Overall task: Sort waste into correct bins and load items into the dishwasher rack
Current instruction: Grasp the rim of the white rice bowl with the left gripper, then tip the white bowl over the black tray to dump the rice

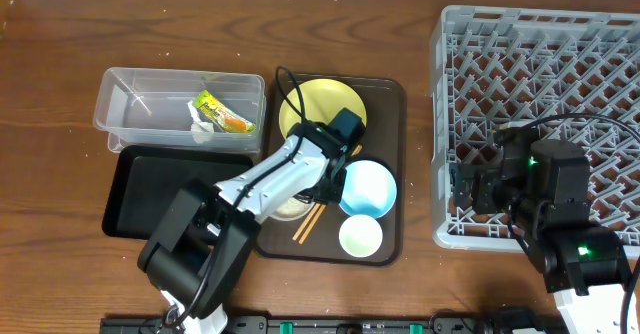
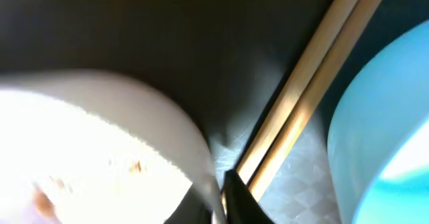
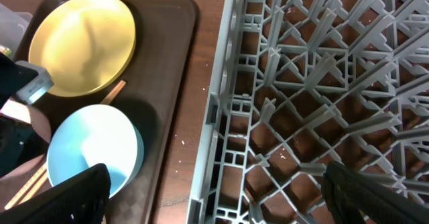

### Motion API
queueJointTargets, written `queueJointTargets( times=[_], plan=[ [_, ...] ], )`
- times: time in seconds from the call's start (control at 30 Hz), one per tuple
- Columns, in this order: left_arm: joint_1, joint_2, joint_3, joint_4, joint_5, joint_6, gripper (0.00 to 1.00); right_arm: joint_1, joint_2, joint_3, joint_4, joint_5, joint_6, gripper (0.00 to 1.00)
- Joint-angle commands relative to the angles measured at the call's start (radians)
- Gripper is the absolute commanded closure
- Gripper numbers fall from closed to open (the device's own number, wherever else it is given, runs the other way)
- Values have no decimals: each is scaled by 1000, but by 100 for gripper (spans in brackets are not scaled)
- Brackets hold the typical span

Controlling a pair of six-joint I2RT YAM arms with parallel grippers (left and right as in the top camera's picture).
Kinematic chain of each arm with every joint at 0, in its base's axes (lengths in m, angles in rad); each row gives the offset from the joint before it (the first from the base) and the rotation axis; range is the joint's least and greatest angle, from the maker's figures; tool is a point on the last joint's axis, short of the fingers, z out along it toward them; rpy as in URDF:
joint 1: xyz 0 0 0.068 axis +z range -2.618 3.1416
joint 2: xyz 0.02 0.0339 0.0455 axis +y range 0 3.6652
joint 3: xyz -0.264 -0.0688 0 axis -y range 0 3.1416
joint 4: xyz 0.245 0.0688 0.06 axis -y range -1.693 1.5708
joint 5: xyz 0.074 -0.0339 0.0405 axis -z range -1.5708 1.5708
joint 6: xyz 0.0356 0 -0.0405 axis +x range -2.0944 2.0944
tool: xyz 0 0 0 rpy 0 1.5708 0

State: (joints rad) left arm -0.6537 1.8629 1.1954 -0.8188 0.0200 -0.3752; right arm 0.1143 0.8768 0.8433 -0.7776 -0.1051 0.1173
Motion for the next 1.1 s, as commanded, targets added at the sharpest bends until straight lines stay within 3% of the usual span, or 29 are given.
queueJointTargets(
  times=[0.0,0.3,0.67,0.87,1.07],
  plan=[
    [0,12,-14,-4,-2,-4,94,-5,-2,18,-2,-8,-10,1],
    [0,-41,-11,-47,-10,-3,94,-5,-2,18,-5,-8,-11,1],
    [44,-269,-6,-166,-12,36,94,-5,-2,18,-5,-8,-11,1],
    [171,-402,-6,-199,27,107,94,-5,-2,18,-3,-8,-11,1],
    [380,-441,-10,-201,247,248,94,-5,-2,18,-7,-8,-11,1]
  ],
)
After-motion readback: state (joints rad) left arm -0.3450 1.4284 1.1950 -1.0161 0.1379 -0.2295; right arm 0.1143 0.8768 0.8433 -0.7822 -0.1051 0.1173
